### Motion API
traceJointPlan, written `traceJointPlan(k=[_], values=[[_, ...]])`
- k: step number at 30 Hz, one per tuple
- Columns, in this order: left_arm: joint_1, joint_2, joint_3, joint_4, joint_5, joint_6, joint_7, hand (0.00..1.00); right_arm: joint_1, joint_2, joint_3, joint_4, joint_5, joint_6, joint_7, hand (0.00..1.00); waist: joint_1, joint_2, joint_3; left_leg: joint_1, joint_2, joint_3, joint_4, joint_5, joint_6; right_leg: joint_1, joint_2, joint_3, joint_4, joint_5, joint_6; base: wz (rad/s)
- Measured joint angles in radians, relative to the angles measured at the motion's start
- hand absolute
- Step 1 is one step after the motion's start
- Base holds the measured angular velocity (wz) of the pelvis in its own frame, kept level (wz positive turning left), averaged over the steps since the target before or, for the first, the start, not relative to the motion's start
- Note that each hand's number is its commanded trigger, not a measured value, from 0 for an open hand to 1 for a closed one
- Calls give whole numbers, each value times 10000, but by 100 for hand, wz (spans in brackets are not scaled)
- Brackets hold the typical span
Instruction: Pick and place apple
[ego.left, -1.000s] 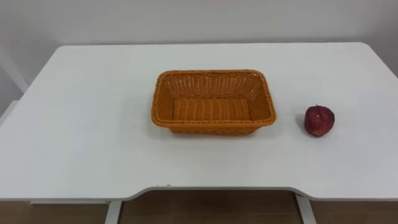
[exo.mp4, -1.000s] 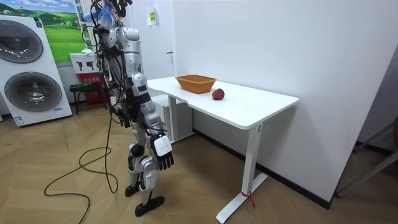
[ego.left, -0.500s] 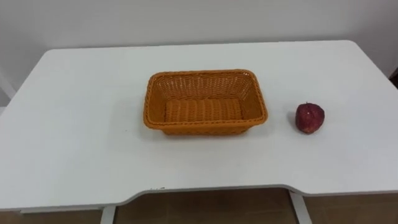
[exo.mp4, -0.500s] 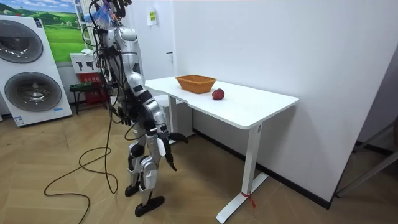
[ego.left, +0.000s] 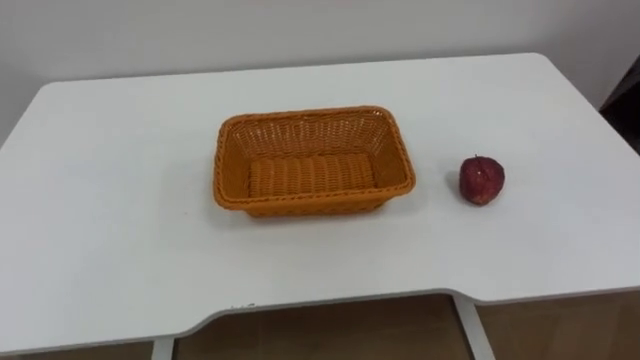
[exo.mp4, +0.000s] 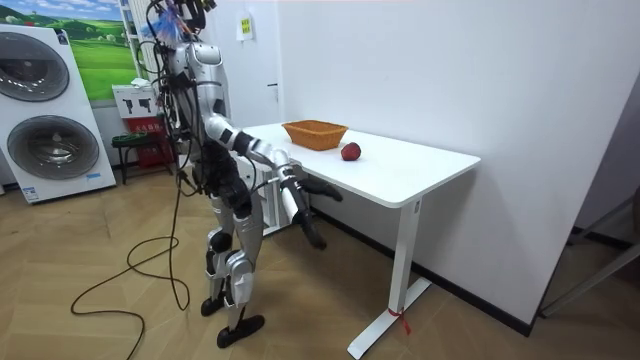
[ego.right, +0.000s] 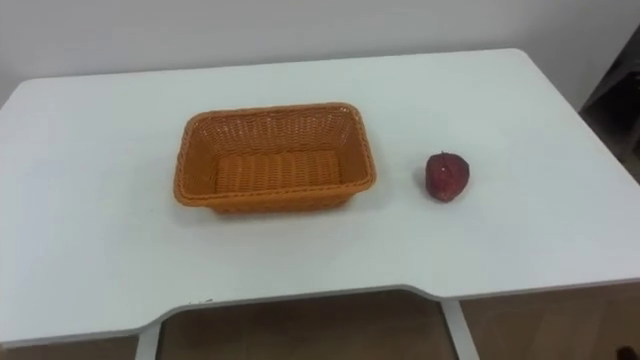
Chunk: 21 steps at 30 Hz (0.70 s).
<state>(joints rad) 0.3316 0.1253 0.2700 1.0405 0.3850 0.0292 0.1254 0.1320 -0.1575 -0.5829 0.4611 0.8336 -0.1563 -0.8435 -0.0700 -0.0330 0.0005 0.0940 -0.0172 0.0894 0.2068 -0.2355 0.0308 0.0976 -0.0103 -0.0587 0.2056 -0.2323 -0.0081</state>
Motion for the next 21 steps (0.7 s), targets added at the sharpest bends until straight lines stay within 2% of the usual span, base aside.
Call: traceJointPlan(k=[3, 7, 11, 16, 18, 21], values=[[-3, 18, -32, 4, 7, -66, -1, 0, -72, -43, 416, -831, -1594, -320, -789, 0, 195, -13, -12, -143, 5, -2, 24, 0, 0, -94, 12, -7, 25, 27, -8, 1], [-12, 45, -204, -4, 23, -134, 6, 0, -174, -171, 740, -1763, -3852, -424, -1393, 0, 449, 5, 7, -184, -1, -89, 12, 0, 0, -129, -2, -116, -2, 28, -8, 6], [26, 45, -322, -5, 48, -134, 4, 0, -335, -447, 1023, -2330, -4595, -428, -1356, 0, 537, 23, 14, -189, 2, -117, -21, 2, -2, -123, 0, -151, -2, 28, -8, 3], [-24, 85, -598, -99, 206, -130, -2, 0, -370, -854, 1965, -2974, -5685, -432, -1194, 0, 595, -73, 34, -212, 5, -143, -15, 5, -3, -73, -7, -217, -2, 42, -23, 1], [-117, 116, -617, -97, 206, -125, -2, 0, -441, -858, 2170, -3034, -5686, -431, -997, 0, 685, -147, 75, -144, 18, -124, -25, 13, -12, -60, -1, -215, -8, 50, -35, 0], [-167, 143, -753, -133, 206, -117, -2, 0, -456, -863, 2441, -3035, -5688, -428, -742, 0, 784, -198, 73, -126, 27, -123, -23, 13, -13, 42, 2, -236, -31, 58, -40, 1]])
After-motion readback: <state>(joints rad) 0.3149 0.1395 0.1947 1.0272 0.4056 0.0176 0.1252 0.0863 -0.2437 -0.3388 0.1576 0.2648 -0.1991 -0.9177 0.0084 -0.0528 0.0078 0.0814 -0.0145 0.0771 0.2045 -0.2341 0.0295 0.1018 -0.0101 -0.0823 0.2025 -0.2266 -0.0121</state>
